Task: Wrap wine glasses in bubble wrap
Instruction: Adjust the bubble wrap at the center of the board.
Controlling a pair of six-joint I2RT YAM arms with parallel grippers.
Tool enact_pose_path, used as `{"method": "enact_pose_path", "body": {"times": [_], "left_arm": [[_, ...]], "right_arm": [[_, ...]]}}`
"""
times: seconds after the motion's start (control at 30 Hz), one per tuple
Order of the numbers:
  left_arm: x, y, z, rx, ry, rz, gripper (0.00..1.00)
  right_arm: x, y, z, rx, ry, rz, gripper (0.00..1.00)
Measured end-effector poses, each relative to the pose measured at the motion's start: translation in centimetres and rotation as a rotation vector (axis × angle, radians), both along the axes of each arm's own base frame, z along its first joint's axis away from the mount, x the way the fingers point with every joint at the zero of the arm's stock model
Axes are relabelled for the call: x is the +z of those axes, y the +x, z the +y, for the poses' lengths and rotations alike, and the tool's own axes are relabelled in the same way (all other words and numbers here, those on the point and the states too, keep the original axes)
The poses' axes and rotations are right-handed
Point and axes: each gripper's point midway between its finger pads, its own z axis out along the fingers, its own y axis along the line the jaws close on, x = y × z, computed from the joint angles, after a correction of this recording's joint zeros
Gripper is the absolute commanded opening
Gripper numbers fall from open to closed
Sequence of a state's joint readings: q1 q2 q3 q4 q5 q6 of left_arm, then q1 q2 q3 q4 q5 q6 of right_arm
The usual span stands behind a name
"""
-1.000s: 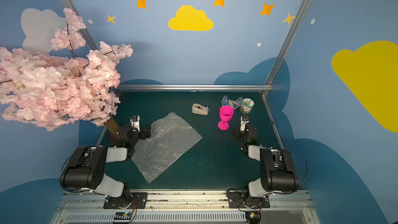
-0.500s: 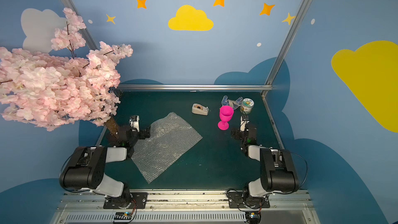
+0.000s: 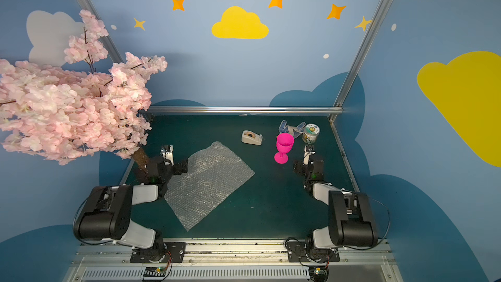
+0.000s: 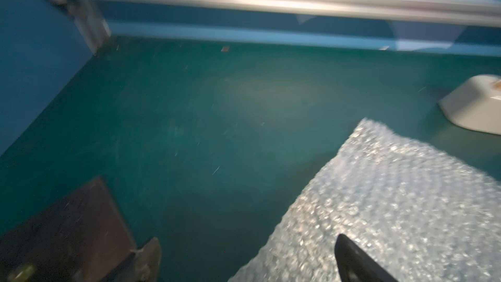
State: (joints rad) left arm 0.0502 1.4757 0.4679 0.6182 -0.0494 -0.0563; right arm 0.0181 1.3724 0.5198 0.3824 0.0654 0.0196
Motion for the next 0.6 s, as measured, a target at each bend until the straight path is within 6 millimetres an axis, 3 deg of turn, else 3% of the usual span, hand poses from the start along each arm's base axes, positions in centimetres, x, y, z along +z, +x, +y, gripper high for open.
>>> {"method": "enact_pose_path", "body": {"times": [0.07, 0.13, 0.2, 0.27, 0.33, 0.4, 0.47, 0.6], "left_arm": [[3.0, 0.5, 1.4, 0.095, -0.026, -0.014, 1.0], [7.4, 1.0, 2.8, 0.192, -0.073, -0.067, 1.0], [11.7, 1.0, 3.2, 0.231, -0.126, -0.11, 1.0], [14.0, 0.5, 2.7, 0.239, -0.179, -0.098, 1.0], [14.5, -0.3, 1.5, 0.241, -0.228, -0.027, 1.0], [13.1, -1.7, -0.2, 0.241, -0.271, 0.094, 1.0], [10.3, -4.0, -1.8, 0.254, -0.301, 0.249, 1.0], [4.6, -10.7, -3.6, 0.295, -0.299, 0.561, 1.0]], "right_arm": [[4.3, 0.2, -0.6, -0.043, 0.018, -0.034, 0.86], [10.0, 0.0, -0.6, -0.069, 0.066, -0.117, 0.85], [15.4, -1.8, 0.4, -0.053, 0.141, -0.212, 0.84], [18.0, -4.2, 2.5, 0.001, 0.208, -0.25, 0.84], [18.4, -6.9, 6.0, 0.104, 0.27, -0.214, 0.84], [17.3, -9.4, 10.2, 0.23, 0.317, -0.116, 0.84], [15.2, -11.6, 14.3, 0.358, 0.337, 0.004, 0.84], [10.1, -14.8, 21.7, 0.566, 0.291, 0.3, 0.82]]}}
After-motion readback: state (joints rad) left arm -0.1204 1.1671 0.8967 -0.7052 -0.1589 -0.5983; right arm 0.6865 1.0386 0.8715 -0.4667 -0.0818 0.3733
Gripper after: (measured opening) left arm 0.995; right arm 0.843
